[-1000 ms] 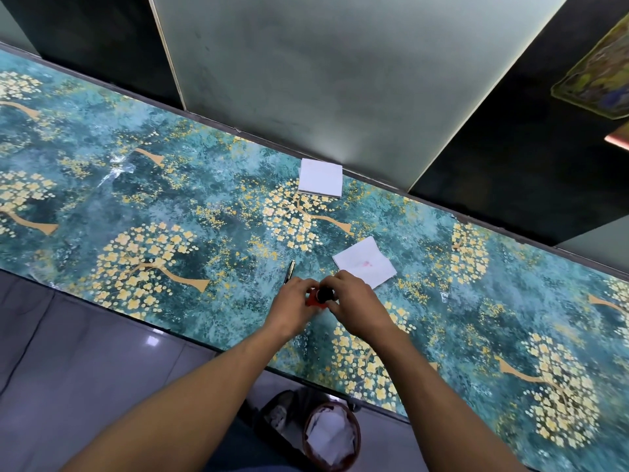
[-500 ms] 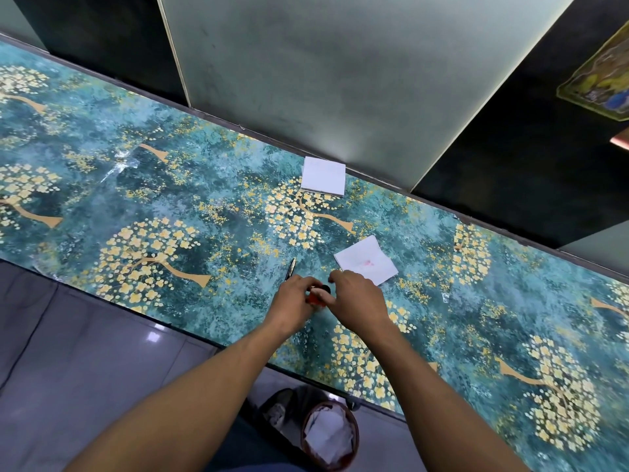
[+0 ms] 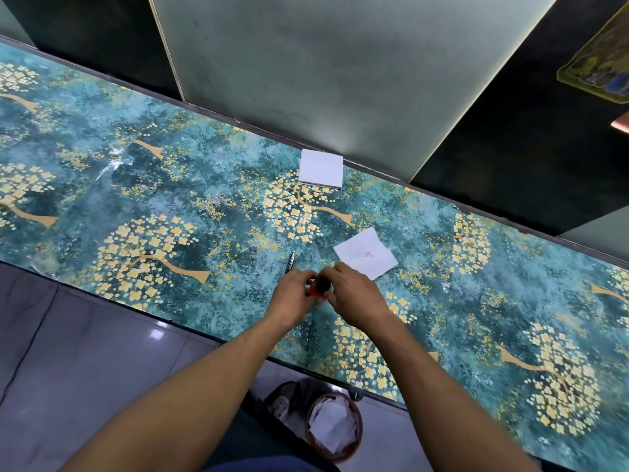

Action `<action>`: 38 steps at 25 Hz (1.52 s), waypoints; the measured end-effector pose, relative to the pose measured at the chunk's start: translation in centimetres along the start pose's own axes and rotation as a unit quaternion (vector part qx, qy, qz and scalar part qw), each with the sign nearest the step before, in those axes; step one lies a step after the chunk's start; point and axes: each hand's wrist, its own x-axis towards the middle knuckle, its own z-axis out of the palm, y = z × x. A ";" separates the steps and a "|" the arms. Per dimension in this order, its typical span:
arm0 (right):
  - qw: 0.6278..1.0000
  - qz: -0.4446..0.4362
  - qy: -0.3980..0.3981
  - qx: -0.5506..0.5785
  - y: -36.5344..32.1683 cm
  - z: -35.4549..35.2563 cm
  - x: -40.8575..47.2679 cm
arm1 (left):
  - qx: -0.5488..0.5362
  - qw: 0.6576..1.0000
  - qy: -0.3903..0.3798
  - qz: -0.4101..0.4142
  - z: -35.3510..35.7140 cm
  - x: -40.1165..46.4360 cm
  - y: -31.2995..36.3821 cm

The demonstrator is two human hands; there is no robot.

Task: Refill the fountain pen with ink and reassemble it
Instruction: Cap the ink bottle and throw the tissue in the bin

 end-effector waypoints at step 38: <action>0.998 0.051 0.028 -0.012 -0.9 0.8 0.4 | 0.018 1.000 0.005 0.001 0.3 0.4 -0.5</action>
